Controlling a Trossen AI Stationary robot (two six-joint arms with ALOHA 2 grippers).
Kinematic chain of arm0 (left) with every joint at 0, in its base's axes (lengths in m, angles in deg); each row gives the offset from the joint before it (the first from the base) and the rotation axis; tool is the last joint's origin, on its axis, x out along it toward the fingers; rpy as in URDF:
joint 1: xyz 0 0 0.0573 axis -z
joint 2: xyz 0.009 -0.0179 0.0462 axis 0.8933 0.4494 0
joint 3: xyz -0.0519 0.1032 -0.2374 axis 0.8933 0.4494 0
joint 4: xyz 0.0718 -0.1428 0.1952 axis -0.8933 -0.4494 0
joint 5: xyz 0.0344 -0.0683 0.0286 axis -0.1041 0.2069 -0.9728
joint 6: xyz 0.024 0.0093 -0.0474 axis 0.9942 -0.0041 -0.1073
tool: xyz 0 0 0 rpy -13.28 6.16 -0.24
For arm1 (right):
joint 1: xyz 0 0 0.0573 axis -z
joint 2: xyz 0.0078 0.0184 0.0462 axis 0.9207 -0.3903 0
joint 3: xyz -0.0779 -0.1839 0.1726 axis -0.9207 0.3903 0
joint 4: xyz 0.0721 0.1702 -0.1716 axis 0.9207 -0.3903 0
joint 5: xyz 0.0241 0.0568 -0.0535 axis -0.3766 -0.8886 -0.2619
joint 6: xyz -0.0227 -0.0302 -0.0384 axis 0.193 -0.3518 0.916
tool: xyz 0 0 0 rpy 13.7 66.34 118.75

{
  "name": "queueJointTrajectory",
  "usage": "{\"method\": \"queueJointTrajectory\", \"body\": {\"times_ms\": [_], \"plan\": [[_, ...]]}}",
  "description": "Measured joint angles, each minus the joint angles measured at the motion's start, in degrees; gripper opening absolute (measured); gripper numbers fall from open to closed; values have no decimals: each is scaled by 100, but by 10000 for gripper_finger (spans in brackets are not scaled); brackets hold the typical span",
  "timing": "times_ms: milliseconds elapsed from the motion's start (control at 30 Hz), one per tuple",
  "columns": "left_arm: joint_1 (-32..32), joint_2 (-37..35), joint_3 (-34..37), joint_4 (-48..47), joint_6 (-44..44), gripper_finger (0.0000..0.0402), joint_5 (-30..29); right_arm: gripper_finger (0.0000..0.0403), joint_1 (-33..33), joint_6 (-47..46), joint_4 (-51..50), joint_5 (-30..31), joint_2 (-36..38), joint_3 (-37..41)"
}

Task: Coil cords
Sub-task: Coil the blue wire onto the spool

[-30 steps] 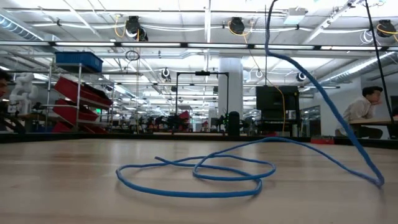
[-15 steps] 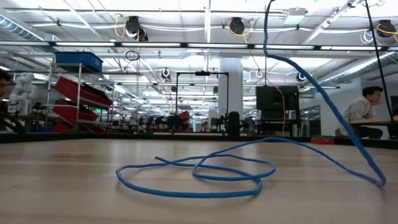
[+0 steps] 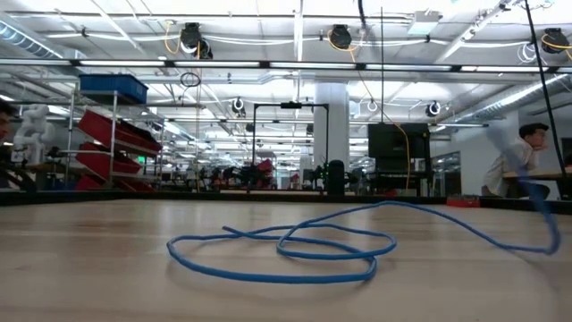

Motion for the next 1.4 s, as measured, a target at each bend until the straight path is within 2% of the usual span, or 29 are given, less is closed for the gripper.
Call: {"method": "queueJointTrajectory", "body": {"times_ms": [200, 333, 633, 833, 1133, 1300, 1400], "plan": [[158, -358, -2, -890, -164, 3, -658, 0, 1, -10, 0, -54, 0, 0], [155, -575, -2, -1140, -175, 3, -724, 0, 2, -24, -6, -319, 0, 0], [263, -954, -2, -1450, -179, 2, -949, 0, 3, -17, -333, -328, 0, 1], [493, -1068, -2, -1444, -179, 2, -668, 0, 205, -36, -900, -286, -1, 2], [568, -1111, -57, -1426, -177, 2, -609, 0, 546, 361, -953, -321, -319, 4], [466, -1117, -194, -1247, -175, 2, -366, 0, 768, 359, -944, -307, -436, 4], [349, -1119, -326, -1205, -189, 2, 22, 0, 894, 260, -944, -312, -509, 4]]}}
